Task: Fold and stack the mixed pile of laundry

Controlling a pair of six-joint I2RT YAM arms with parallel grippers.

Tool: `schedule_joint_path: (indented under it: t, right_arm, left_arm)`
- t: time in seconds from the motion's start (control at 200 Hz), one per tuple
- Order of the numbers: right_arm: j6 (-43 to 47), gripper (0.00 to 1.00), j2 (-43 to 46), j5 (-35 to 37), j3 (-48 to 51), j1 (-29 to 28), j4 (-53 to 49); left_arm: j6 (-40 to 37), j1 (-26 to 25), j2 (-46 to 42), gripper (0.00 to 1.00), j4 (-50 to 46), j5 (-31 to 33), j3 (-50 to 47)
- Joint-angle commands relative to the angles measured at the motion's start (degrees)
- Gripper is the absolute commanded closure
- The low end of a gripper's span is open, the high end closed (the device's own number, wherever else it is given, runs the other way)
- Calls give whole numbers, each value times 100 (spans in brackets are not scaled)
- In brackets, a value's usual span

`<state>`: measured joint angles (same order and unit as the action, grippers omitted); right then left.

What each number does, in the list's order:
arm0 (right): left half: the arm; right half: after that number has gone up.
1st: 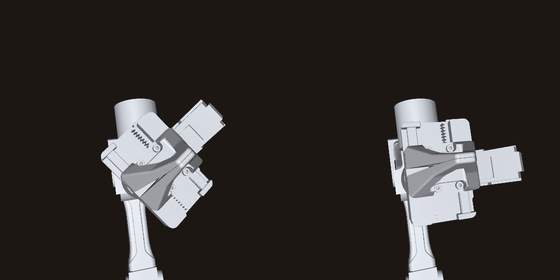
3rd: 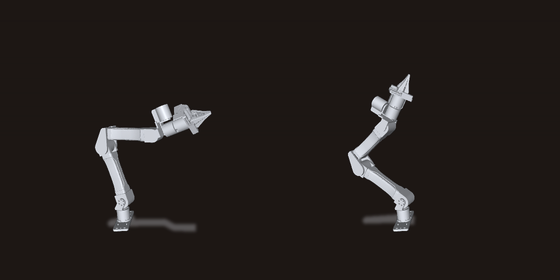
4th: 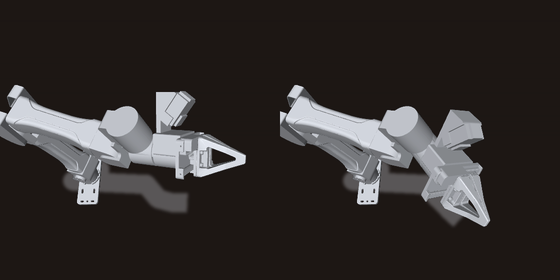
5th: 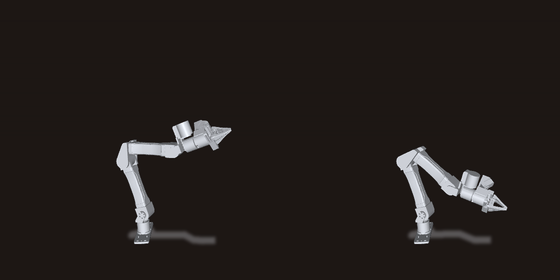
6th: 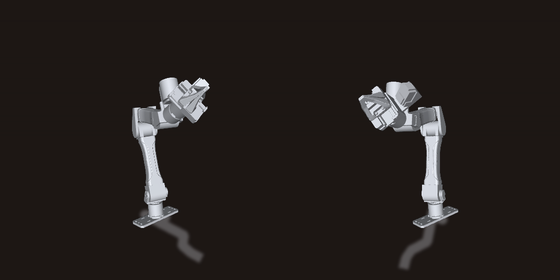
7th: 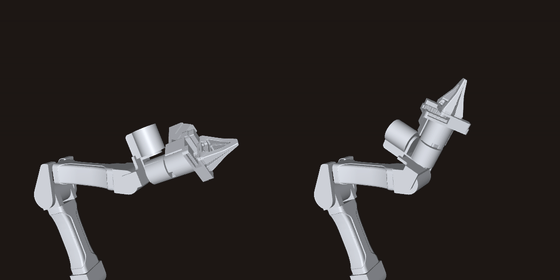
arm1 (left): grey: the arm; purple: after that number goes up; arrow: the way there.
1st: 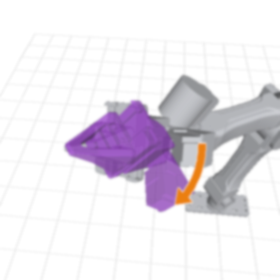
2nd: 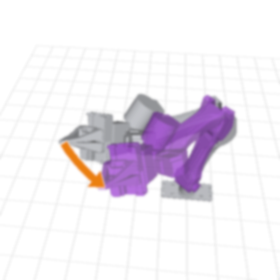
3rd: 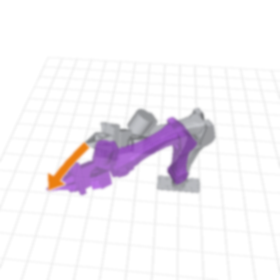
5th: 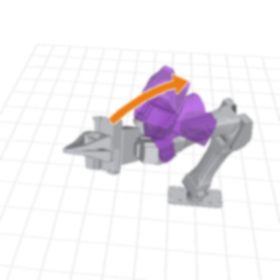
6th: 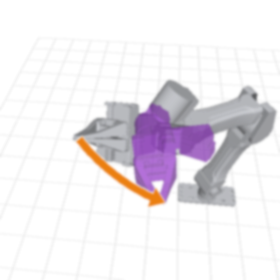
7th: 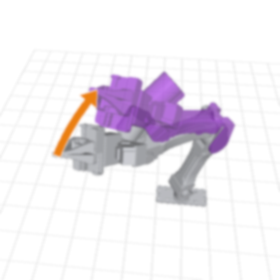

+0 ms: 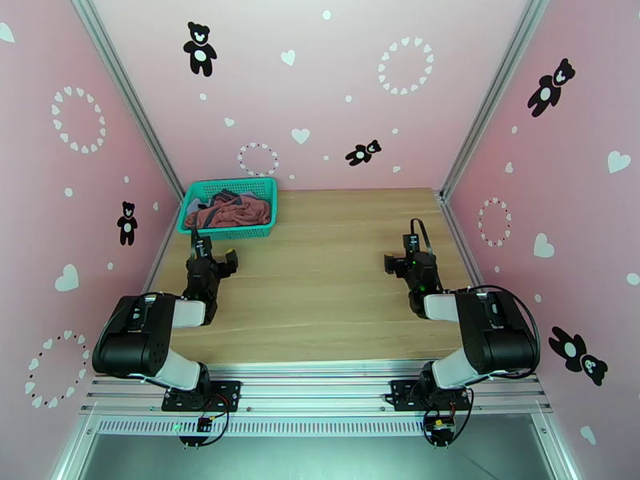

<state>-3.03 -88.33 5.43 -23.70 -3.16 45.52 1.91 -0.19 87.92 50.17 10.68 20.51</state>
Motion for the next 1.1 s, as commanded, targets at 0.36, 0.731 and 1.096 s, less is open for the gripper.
schedule_joint_path:
  t: [0.36, 0.731, 1.096]
  right_arm:
    - [-75, 1, 69, 28, -12, 5, -43]
    - [-75, 1, 71, -25, -20, 26, -52]
    - [-75, 1, 84, -91, -3, 51, -39]
  left_arm:
    - [-68, -21, -30, 1, 71, -107, 83]
    - [-68, -19, -29, 1, 71, -109, 78]
    - [-68, -17, -34, 1, 102, -94, 64]
